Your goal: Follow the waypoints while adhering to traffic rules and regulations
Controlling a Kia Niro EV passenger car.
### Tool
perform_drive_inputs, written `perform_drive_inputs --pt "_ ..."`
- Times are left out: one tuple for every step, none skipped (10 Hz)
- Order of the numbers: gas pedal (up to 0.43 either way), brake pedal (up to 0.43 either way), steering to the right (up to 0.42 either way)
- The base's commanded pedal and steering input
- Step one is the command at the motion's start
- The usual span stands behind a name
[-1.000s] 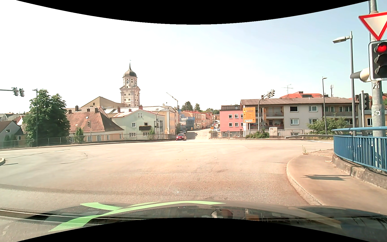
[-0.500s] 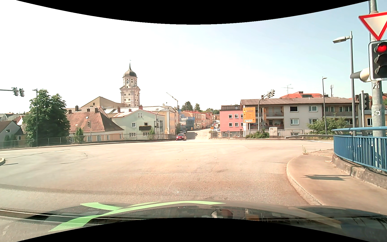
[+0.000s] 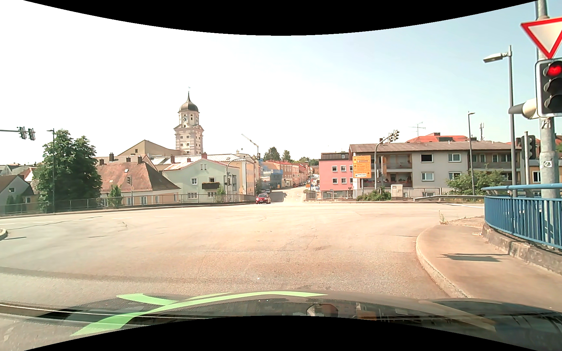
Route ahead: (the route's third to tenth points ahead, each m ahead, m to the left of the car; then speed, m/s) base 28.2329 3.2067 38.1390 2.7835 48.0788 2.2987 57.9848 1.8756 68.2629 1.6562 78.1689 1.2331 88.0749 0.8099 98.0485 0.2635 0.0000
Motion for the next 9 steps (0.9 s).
perform_drive_inputs --pt "0.000 0.287 -0.008" --pt "0.000 0.293 -0.008" --pt "0.000 0.293 -0.008" --pt "0.000 0.293 -0.008" --pt "0.000 0.299 -0.008" --pt "0.000 0.299 -0.008" --pt "0.000 0.293 -0.008" --pt "0.000 0.293 -0.008" --pt "0.000 0.287 -0.008"
